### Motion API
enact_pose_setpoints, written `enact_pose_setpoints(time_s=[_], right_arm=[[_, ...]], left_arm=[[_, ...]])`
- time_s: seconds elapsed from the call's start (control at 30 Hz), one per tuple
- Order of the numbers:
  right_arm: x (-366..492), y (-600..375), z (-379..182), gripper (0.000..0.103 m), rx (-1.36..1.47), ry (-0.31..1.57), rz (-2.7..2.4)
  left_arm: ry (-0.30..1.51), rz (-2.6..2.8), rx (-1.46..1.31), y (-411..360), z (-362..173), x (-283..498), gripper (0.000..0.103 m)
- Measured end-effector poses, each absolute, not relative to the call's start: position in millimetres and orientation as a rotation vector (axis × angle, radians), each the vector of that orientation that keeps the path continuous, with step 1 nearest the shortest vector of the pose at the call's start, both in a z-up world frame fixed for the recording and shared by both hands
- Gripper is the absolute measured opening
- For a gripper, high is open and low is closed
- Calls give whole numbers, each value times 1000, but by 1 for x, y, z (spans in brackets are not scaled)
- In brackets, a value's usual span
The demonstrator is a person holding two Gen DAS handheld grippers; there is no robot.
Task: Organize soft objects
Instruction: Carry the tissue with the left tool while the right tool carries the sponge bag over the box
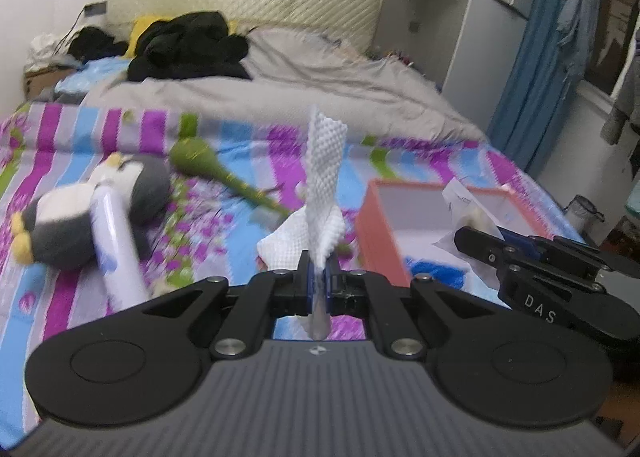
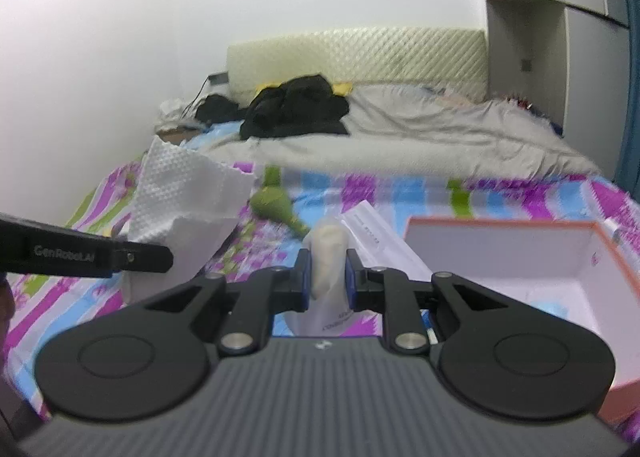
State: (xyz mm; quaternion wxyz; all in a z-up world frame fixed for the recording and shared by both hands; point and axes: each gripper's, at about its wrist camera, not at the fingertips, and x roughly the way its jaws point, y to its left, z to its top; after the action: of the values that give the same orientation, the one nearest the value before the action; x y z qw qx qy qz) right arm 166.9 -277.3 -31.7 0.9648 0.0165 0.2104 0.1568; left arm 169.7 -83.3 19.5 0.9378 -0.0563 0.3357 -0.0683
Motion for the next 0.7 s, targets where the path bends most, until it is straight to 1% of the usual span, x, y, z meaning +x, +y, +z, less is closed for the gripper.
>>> enact_pose_setpoints(time_s=[0.2,0.4,0.53,0.7], right_arm=[[181,-310,-6,21,45,394,278],[203,-340,0,21,44,405,234],[222,-363,-7,21,51,449,189],[246,-393,-28,21,64,549,121]], left_arm=[[654,-195,-111,-119,49,190,7],[674,-253,-95,-162,59,221,7],[706,-302,-76,-196,56,248,7],[788,-350,-46,-236,35,280,7]])
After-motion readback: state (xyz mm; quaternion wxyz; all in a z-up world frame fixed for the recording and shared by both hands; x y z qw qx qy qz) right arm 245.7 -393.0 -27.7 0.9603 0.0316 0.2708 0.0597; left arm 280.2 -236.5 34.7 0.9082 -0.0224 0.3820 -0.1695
